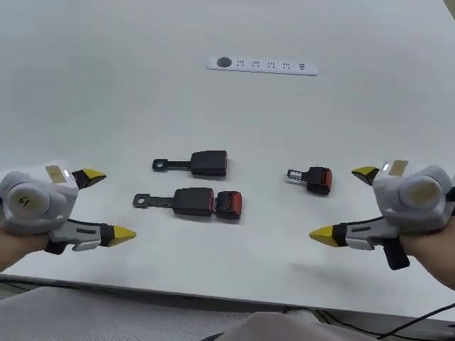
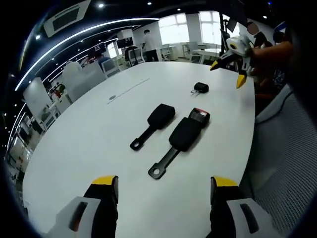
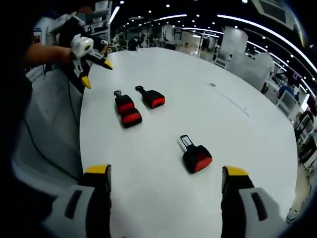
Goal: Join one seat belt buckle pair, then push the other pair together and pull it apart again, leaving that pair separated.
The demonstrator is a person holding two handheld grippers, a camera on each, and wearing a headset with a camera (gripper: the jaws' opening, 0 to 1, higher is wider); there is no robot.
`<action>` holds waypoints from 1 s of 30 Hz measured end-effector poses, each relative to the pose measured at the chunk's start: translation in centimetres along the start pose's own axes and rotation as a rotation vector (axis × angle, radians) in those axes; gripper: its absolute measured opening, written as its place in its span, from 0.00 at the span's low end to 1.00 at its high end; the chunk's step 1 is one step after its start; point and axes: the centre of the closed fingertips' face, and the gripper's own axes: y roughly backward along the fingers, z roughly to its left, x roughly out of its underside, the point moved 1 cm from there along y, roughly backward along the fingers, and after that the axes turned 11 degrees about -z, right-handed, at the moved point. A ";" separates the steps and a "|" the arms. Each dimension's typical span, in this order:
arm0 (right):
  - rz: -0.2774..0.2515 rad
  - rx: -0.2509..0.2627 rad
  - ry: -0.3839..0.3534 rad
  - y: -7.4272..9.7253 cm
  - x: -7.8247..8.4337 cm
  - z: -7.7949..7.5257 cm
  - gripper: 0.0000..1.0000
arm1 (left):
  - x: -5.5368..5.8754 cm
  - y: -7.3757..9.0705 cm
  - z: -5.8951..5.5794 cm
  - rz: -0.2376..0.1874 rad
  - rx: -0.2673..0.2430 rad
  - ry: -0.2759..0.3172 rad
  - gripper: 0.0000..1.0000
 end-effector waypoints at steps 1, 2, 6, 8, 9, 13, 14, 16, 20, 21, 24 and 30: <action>-0.009 0.014 -0.001 0.3 -0.3 0.1 0.96 | 0.0 0.4 0.2 -0.008 -0.023 0.001 0.81; -0.015 0.020 -0.005 0.5 -0.5 0.2 0.99 | 0.0 0.6 0.3 -0.012 -0.033 -0.005 0.84; -0.032 0.035 0.001 1.1 -0.7 0.6 1.00 | 0.2 1.5 0.7 -0.034 -0.067 0.002 0.92; -0.043 0.054 0.012 1.3 -0.2 0.3 1.00 | 0.3 1.7 0.9 -0.040 -0.090 0.026 0.98; -0.038 0.072 0.013 1.4 0.1 0.0 1.00 | 0.2 1.7 1.0 -0.050 -0.102 0.030 1.00; -0.029 0.079 -0.046 1.8 1.1 0.2 1.00 | 0.4 1.4 0.4 -0.044 -0.088 0.010 1.00; -0.026 0.083 -0.051 1.9 1.2 0.2 1.00 | 0.3 1.4 0.2 -0.046 -0.088 0.008 1.00; -0.032 0.089 -0.059 2.0 1.3 0.3 1.00 | 0.0 1.5 0.2 -0.060 -0.096 0.011 1.00; -0.051 0.102 -0.056 2.2 1.1 0.6 1.00 | -0.1 1.7 0.5 -0.069 -0.122 0.016 1.00; -0.063 0.105 -0.075 2.2 1.1 0.5 1.00 | -0.1 1.7 0.8 -0.072 -0.144 0.019 1.00; -0.071 0.110 -0.107 2.3 1.3 0.4 1.00 | -0.3 1.8 1.0 -0.086 -0.161 0.002 1.00; -0.079 0.127 -0.101 3.1 1.2 0.8 1.00 | -0.5 2.2 1.9 -0.137 -0.199 0.060 1.00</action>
